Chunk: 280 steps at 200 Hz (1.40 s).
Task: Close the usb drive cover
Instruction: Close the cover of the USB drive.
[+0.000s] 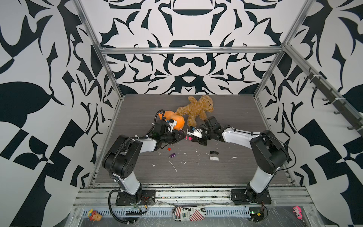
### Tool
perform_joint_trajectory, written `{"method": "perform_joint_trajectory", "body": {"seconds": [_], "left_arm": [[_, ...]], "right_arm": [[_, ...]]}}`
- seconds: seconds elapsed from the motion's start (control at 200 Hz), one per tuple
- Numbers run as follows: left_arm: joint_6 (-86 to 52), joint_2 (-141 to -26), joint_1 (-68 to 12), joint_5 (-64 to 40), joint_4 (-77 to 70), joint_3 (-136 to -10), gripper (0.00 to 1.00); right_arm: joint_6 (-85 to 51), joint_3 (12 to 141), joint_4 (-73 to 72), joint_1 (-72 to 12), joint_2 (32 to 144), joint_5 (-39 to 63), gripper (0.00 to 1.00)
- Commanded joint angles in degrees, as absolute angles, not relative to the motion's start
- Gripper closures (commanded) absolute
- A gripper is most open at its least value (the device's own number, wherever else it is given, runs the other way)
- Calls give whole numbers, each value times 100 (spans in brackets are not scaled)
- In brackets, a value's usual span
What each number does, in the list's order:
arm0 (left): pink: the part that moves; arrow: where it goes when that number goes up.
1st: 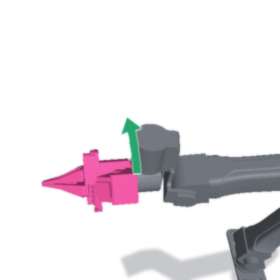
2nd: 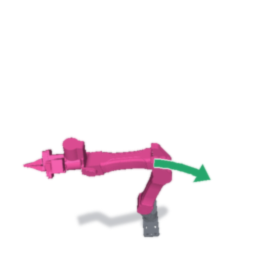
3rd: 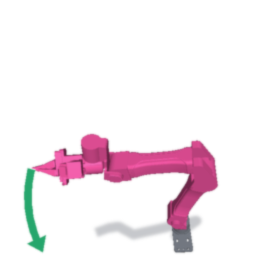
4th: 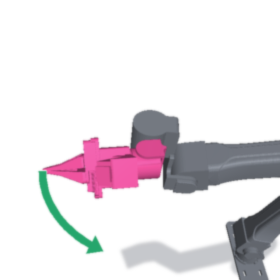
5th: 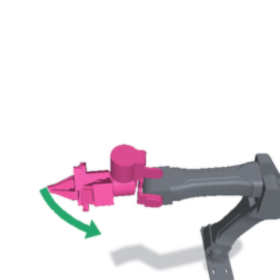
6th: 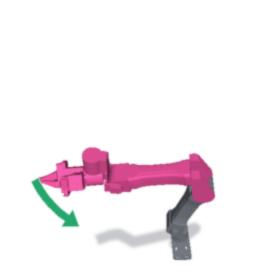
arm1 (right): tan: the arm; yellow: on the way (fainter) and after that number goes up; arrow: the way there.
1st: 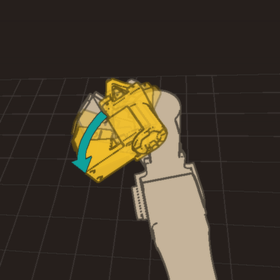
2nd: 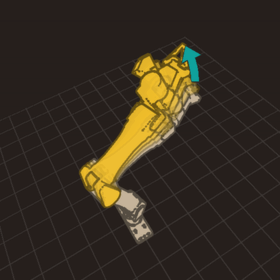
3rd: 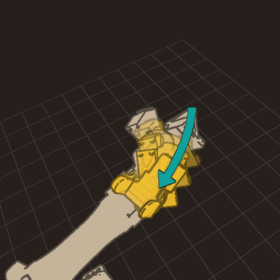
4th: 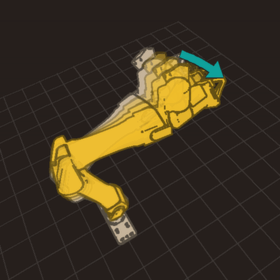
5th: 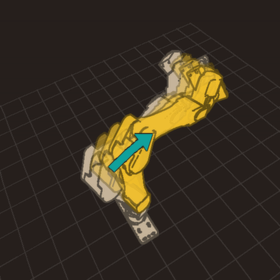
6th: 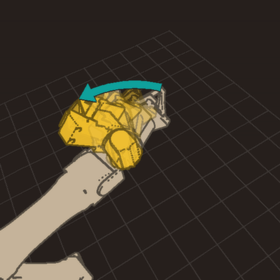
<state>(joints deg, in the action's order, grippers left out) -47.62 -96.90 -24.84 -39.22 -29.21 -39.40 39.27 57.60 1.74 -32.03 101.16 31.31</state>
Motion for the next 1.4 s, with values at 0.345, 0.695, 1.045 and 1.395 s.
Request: {"method": "perform_joint_trajectory", "body": {"seconds": [0.345,0.695,1.045,1.395], "left_arm": [[-4951,-9824,-2540,-3867,-3266,-3894,88],[-4948,-9810,-2566,-3636,-3199,-3879,88],[-4877,-9655,-2566,-3369,-3068,-3848,89],[-4892,-9668,-2575,-3412,-3098,-3886,89]], "right_arm": [[3621,5706,-346,-3243,9866,3181,88],[3649,5616,-398,-3243,9790,2998,90],[3697,5546,-231,-3245,9750,2785,90],[3584,5586,-318,-3273,9806,2992,90]]}}
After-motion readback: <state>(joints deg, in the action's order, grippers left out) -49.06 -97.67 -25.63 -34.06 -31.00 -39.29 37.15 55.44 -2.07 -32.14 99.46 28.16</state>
